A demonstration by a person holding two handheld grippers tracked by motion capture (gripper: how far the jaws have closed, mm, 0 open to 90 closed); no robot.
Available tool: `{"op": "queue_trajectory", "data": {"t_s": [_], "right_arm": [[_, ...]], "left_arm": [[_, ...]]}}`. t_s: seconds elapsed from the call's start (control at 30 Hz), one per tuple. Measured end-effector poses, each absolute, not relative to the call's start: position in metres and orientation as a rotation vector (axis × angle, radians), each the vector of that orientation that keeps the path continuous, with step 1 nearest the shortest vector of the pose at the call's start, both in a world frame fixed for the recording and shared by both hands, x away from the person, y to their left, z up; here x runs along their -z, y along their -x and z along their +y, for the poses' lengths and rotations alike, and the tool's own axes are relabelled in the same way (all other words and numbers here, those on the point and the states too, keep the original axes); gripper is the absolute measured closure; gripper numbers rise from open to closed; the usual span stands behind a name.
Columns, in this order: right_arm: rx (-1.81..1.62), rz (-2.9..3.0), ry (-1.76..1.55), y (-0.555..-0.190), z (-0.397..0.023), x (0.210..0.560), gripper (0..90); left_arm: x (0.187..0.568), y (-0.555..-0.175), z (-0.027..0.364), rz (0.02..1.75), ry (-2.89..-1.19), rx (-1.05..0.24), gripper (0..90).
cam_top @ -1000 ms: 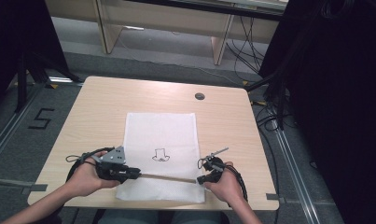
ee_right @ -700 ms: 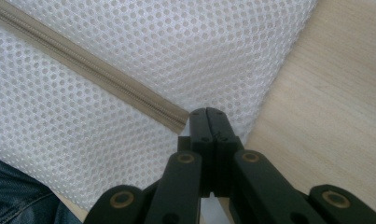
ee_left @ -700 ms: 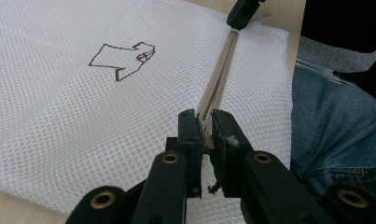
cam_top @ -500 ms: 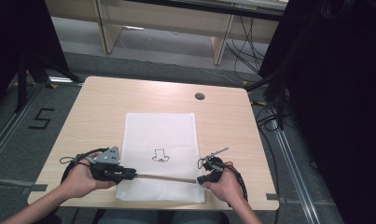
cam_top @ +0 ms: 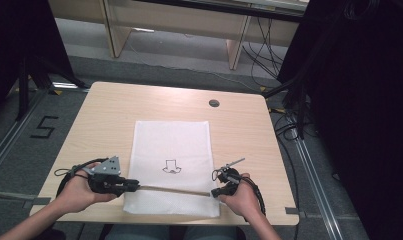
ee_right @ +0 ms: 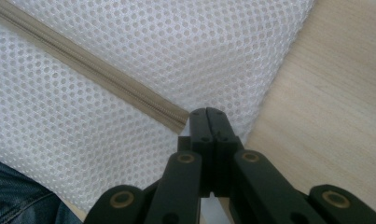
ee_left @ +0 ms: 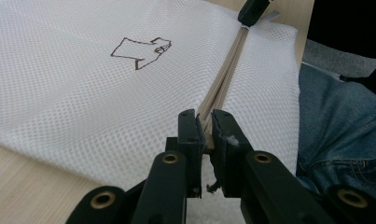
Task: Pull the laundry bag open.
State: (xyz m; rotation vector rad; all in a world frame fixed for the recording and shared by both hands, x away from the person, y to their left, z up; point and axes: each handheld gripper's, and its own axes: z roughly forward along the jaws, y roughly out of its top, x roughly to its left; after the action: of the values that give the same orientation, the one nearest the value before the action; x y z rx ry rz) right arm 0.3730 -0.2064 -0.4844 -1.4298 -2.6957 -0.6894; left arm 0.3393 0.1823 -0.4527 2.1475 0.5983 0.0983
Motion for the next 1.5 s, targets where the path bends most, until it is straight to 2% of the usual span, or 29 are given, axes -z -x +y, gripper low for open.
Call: {"op": "queue_trajectory", "data": {"t_s": [0.67,0.9,1.37,1.5], "right_arm": [[0.691,-2.693,1.431,-0.373,-0.206,0.484,90.0],[0.690,-2.692,1.432,-0.373,-0.206,0.484,90.0],[0.665,-2.688,1.466,-0.370,-0.205,0.483,90.0],[0.714,-2.691,1.442,-0.369,-0.207,0.484,89.6]], "left_arm": [[0.461,-0.334,0.225,0.676,-2.140,-0.127,82.2],[0.467,-0.333,0.227,0.717,-2.109,-0.103,82.2],[0.481,-0.336,0.225,0.733,-2.165,-0.112,81.8],[0.483,-0.334,0.224,0.760,-2.128,-0.094,81.0]]}}
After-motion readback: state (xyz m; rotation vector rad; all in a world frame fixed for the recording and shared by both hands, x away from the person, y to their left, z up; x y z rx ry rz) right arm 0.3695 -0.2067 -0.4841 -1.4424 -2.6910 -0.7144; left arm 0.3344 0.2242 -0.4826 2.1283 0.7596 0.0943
